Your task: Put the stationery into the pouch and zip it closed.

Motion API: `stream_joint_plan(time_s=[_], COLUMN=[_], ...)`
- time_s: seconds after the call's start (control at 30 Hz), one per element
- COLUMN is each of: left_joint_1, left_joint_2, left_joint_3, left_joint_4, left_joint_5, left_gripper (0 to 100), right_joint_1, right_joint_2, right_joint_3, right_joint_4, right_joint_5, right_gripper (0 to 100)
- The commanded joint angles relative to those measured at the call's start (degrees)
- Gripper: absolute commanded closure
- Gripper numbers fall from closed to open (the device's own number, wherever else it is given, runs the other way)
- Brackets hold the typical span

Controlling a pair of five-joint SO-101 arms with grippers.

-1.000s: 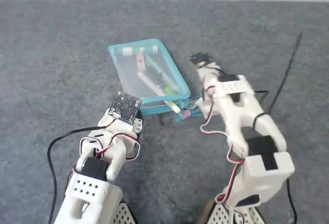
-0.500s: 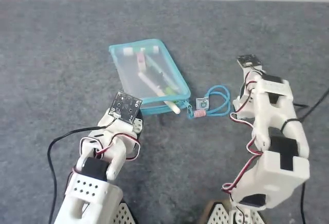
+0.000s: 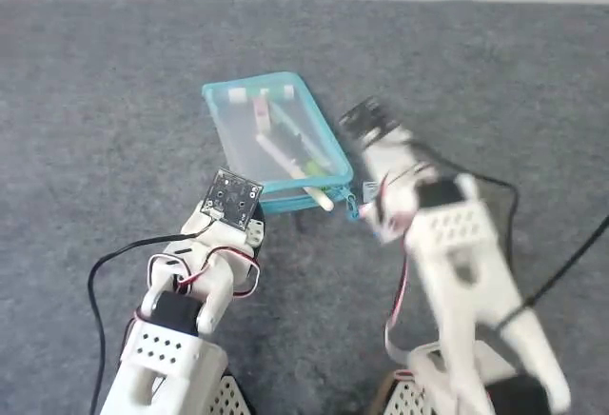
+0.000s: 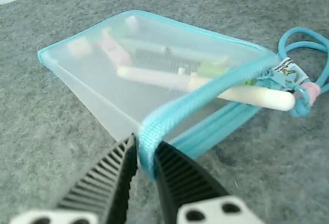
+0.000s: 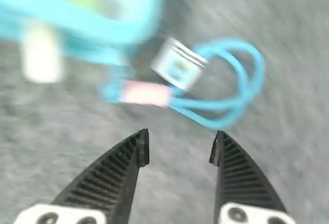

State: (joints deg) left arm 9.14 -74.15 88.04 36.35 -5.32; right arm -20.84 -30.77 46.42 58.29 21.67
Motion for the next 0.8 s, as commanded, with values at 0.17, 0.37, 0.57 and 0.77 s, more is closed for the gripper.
stream_joint_plan(time_s=[0.17, 0.37, 0.57, 0.77], left_joint_1=[0.35, 0.26, 0.18, -0.09], left_joint_2=[-0.97, -0.97, -0.97, -0.97], left_joint_3=[-0.4, -0.4, -0.4, -0.4], left_joint_4=[-1.23, -1.23, -1.23, -1.14], left_joint_5=[-0.44, -0.44, -0.44, -0.44], left_gripper=[99, 99, 99, 99], right_joint_1=[-6.11, -6.55, -6.73, -4.0], right_joint_2=[-0.66, 10.24, 22.81, 31.78], right_joint_3=[4.84, -0.88, -11.25, -23.56], right_joint_4=[-10.07, -13.23, -13.23, -9.8], right_joint_5=[-1.05, -1.14, -2.64, -10.02], right_gripper=[75.7, 67.6, 67.7, 90.9])
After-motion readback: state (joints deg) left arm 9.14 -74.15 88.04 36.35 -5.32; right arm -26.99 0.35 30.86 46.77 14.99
